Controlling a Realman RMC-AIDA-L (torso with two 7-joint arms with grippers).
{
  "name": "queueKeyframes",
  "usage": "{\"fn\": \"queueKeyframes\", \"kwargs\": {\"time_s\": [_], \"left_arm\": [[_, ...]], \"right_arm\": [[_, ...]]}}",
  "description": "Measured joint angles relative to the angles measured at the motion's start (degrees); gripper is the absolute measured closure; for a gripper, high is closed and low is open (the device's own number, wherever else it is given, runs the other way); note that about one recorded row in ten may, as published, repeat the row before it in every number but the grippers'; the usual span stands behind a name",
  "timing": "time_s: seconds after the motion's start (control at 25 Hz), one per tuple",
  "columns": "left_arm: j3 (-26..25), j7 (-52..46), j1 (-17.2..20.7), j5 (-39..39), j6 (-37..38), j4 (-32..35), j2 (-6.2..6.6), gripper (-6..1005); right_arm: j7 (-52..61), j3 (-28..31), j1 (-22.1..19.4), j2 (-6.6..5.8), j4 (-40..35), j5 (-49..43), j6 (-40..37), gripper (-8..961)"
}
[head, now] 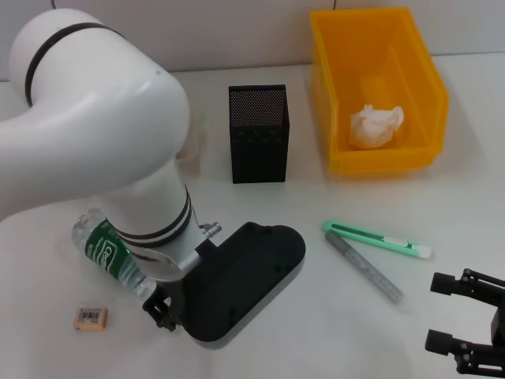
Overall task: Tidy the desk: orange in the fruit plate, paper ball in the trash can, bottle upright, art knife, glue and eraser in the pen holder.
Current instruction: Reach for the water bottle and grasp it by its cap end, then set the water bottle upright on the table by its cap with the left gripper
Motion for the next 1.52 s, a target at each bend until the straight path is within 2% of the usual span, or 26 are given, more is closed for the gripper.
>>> {"fn": "queueKeyframes", "kwargs": {"time_s": [0.2,0.64,0.88,1.24,1.44,1.48,1.52], "left_arm": [[0.05,0.06,-0.12,0.5,-1.1,-0.48,0.0,546],[1.02,0.57,-0.23,1.11,-0.23,0.44,0.0,547],[0.5,-0.53,-0.04,0.85,4.56,4.05,0.0,547],[-0.98,-1.63,0.64,0.48,6.66,6.25,0.0,548],[-8.9,-1.6,0.97,-1.7,10.22,8.09,0.0,554],[-12.18,-1.22,1.03,-3.25,11.22,8.38,0.03,554],[-12.18,-1.22,1.03,-3.25,11.22,8.38,0.03,555]], "right_arm": [[-0.21,0.37,0.2,-0.12,0.71,-0.59,0.66,119],[-0.25,0.38,-0.01,0.05,0.73,-0.68,0.81,119],[-0.32,0.38,0.04,0.04,0.73,-0.68,0.55,119],[-0.43,0.41,0.17,0.01,0.73,-0.33,0.55,119],[-0.46,0.72,0.36,-0.01,0.73,-0.21,0.46,120],[-0.7,1.06,0.41,-0.05,0.73,-0.17,0.45,120],[-0.7,1.06,0.41,-0.05,0.73,-0.17,0.45,120]]}}
